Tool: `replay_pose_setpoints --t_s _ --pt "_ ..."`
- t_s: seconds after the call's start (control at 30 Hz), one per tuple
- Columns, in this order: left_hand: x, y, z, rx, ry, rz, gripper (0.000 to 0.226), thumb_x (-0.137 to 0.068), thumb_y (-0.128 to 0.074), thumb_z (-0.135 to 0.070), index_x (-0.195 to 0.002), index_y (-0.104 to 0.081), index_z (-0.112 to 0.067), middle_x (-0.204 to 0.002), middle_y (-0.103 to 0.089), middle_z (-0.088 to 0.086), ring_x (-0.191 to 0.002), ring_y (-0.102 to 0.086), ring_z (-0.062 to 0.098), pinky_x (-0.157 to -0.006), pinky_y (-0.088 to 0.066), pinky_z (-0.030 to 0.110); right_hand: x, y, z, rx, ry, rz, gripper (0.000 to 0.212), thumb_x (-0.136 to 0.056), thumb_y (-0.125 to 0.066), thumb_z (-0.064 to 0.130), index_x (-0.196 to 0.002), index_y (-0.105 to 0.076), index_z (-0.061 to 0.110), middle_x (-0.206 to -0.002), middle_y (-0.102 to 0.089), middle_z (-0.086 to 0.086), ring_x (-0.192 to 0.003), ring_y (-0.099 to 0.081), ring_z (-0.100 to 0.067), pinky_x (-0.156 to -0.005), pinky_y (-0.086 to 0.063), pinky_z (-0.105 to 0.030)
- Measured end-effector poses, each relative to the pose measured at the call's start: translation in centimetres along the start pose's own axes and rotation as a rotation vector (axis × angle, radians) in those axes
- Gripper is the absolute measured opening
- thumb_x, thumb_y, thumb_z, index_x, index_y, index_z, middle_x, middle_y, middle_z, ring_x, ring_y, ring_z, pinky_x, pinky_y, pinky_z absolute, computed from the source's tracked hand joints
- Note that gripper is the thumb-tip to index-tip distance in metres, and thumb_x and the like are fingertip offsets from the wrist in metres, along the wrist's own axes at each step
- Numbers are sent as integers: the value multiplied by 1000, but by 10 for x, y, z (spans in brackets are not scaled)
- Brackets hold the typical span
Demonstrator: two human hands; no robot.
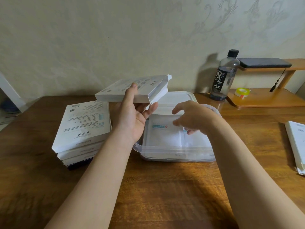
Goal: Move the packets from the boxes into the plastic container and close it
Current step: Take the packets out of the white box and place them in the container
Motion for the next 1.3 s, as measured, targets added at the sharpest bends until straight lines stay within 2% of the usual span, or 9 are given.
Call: replay_pose_setpoints --t_s 0.07,0.1,0.2,0.3,0.5,0.77,0.97,1.1,1.3 --pt "0 0 1 -5 2 3 27 -96 -68 -31 -117 -64 -13 -99 -75 9 -92 -73 23 -58 -59 29 3 2 4 181 85 20 40 -90 -73 22 -128 -61 28 -120 -59 2 -87 -69 -16 -61 -54 -17" --pt "0 0 1 -10 4 8 26 -97 -67 -31 -116 -64 -14 -98 -75 8 -93 -73 23 -58 -59 29 5 0 7 263 130 36 43 -89 -75 26 -129 -60 29 -125 -58 3 -97 -67 -15 -69 -51 -17" --pt "2 -1 1 -30 4 23 20 -98 -65 -31 -113 -63 -17 -101 -73 7 -97 -71 23 -60 -60 29 5 -15 9 434 200 134 63 -85 -78 35 -142 -50 32 -147 -47 7 -133 -46 -19 -105 -40 -34" --pt "3 -2 0 -34 0 31 14 -99 -64 -30 -108 -62 -20 -97 -73 5 -97 -70 22 -60 -60 29 3 -32 8 552 223 247 80 -84 -76 47 -152 -36 32 -158 -37 8 -144 -34 -20 -117 -30 -38" --pt "3 -4 -2 -31 0 46 10 -99 -63 -29 -105 -64 -20 -81 -76 0 -88 -70 19 -57 -59 29 -1 -46 8 626 259 296 80 -86 -71 52 -154 -32 34 -156 -40 6 -140 -40 -22 -116 -31 -35" --pt "5 -5 -2 -48 -2 57 11 -99 -63 -29 -108 -63 -22 -84 -76 0 -90 -70 19 -58 -59 29 0 -54 11 622 278 288 73 -93 -66 45 -155 -30 33 -154 -44 3 -136 -45 -22 -113 -35 -32" --pt "6 -5 -2 -51 0 61 11 -100 -63 -29 -107 -63 -21 -84 -76 0 -92 -69 20 -57 -59 29 -2 -54 17 606 313 282 87 -89 -68 50 -159 -19 33 -162 -31 5 -147 -33 -23 -120 -29 -38" --pt "6 -6 -2 -55 -3 71 10 -100 -62 -28 -107 -63 -21 -80 -76 -2 -90 -69 19 -57 -59 28 -5 -63 11 586 275 344 86 -91 -69 44 -158 -15 37 -161 -31 4 -141 -37 -25 -118 -32 -37" --pt "5 -6 0 -56 5 75 17 -100 -62 -29 -114 -62 -19 -94 -75 3 -94 -70 20 -57 -58 28 -9 -69 11 564 258 376 82 -95 -67 39 -158 -16 36 -160 -29 2 -139 -38 -27 -116 -34 -41"
Point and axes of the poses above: each hand's wrist, its own x-axis away from the middle knuckle, its own y-axis out of the back of the hand, z = x × y, the point moved 6 cm from there along -x, towards the middle knuckle
